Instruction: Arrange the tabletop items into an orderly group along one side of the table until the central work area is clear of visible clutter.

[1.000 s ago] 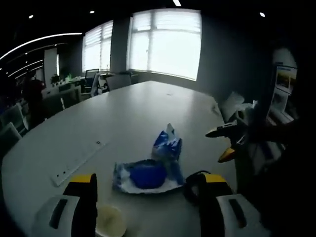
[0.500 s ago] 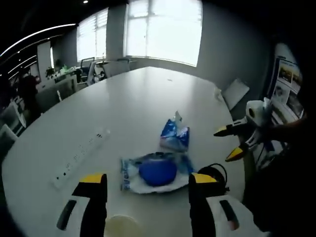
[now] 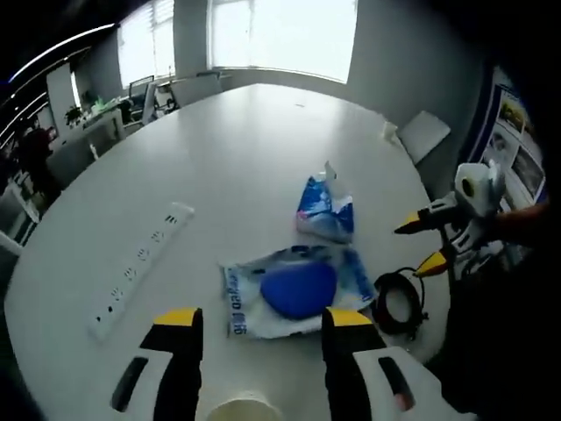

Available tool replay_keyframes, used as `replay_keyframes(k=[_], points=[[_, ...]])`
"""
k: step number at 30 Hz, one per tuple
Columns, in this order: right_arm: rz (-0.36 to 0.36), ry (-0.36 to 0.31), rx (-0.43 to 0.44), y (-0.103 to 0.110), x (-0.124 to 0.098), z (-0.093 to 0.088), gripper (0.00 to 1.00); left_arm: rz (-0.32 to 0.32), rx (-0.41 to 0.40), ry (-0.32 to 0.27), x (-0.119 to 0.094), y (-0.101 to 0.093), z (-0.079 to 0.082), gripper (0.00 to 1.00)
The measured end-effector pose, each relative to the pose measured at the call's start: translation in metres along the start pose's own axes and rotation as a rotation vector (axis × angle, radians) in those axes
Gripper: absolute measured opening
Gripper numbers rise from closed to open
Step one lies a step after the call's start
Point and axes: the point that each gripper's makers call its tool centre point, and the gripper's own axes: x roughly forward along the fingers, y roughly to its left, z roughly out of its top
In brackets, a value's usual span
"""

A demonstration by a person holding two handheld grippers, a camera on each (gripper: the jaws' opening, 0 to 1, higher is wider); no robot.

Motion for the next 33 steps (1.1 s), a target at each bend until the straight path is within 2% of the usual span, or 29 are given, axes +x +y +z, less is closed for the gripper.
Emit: replay_keyframes(k=[2,11,20,25,33], points=[[0.002,0.004,0.007,0.000,0.004,-0.001,0.43,-0.014,-0.007,0.042,0.007,0.000,-0.004,0.51],[0.028,0.020,0.048,0.005,0.019,0.000,0.36,-0.028,0.040,0.147,0.038,0.005,-0.019,0.47],[0.039,0.053,0.098,0.009,0.032,-0.003,0.32,-0.039,0.036,0.197,0.052,0.012,-0.028,0.41],[0.043,0.087,0.138,0.010,0.040,-0.011,0.28,-0.057,0.024,0.247,0.060,0.015,-0.040,0.39],[0.045,0.125,0.195,0.015,0.050,-0.017,0.25,-0.065,-0.012,0.273,0.068,0.018,-0.048,0.35]])
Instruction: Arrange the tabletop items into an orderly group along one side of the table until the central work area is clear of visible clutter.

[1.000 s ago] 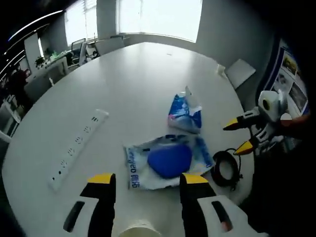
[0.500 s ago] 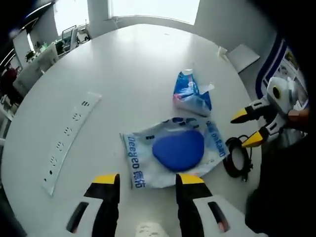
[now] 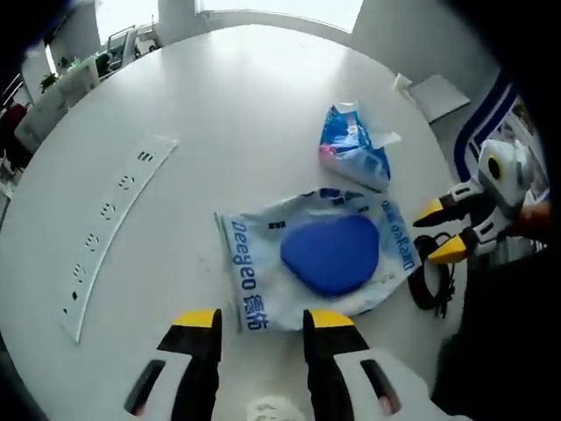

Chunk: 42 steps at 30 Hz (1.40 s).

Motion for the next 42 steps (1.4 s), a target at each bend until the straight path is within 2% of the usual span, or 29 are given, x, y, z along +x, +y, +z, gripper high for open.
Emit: replay_keyframes(k=[9,20,25,32,37,42], points=[[0.009,0.026,0.067,-0.001,0.009,-0.004,0.18,-0.020,-0.027,0.035,0.011,0.000,-0.009,0.29],[0.006,0.038,0.101,-0.005,0.011,-0.009,0.11,-0.036,-0.040,0.050,0.015,-0.001,-0.011,0.21],[-0.023,0.017,0.096,-0.007,0.005,-0.005,0.11,-0.028,-0.020,0.062,0.015,0.000,-0.014,0.17],[-0.015,0.039,0.130,-0.007,0.012,-0.009,0.10,-0.023,0.004,0.065,0.015,0.001,-0.015,0.13],[-0.009,0.048,0.162,-0.004,0.013,-0.011,0.05,-0.009,0.043,0.062,0.010,0.000,-0.013,0.06],[-0.010,0.039,0.144,-0.002,0.016,-0.009,0.00,-0.008,0.054,0.047,0.004,-0.003,-0.009,0.01]])
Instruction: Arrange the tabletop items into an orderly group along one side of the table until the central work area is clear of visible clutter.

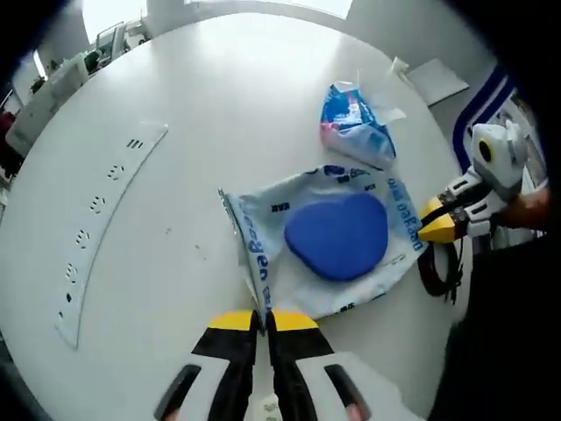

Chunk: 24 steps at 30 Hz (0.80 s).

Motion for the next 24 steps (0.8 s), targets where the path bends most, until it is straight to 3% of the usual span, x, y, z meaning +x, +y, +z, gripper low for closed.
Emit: replay_keyframes(k=[6,24], points=[[-0.013,-0.028,-0.021,-0.001,-0.004,0.004,0.00,0.011,0.021,0.014,-0.006,-0.005,0.000,0.00],[-0.012,-0.127,-0.137,0.002,-0.038,0.035,0.00,0.071,-0.038,-0.113,-0.051,-0.019,0.008,0.00]])
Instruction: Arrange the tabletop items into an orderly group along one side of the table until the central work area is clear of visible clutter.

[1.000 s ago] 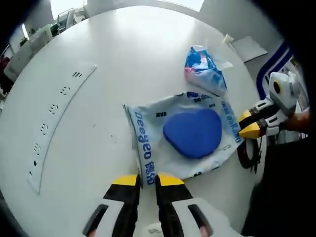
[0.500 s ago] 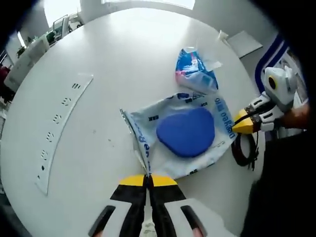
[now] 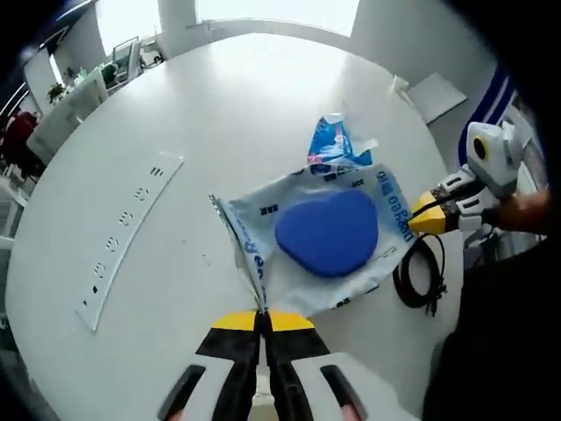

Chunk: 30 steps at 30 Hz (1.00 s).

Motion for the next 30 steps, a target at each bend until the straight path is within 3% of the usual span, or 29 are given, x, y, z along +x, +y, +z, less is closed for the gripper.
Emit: replay_keyframes(k=[11,18,30], points=[[0.015,-0.021,-0.039,-0.003,-0.011,0.016,0.00,0.066,-0.022,-0.046,-0.026,-0.016,-0.008,0.00],[0.042,-0.021,-0.089,-0.007,-0.018,0.031,0.00,0.092,-0.123,-0.127,-0.046,-0.025,-0.007,0.00],[0.111,0.022,-0.229,-0.008,-0.016,0.044,0.00,0.134,-0.252,-0.171,-0.057,-0.045,-0.021,0.00]])
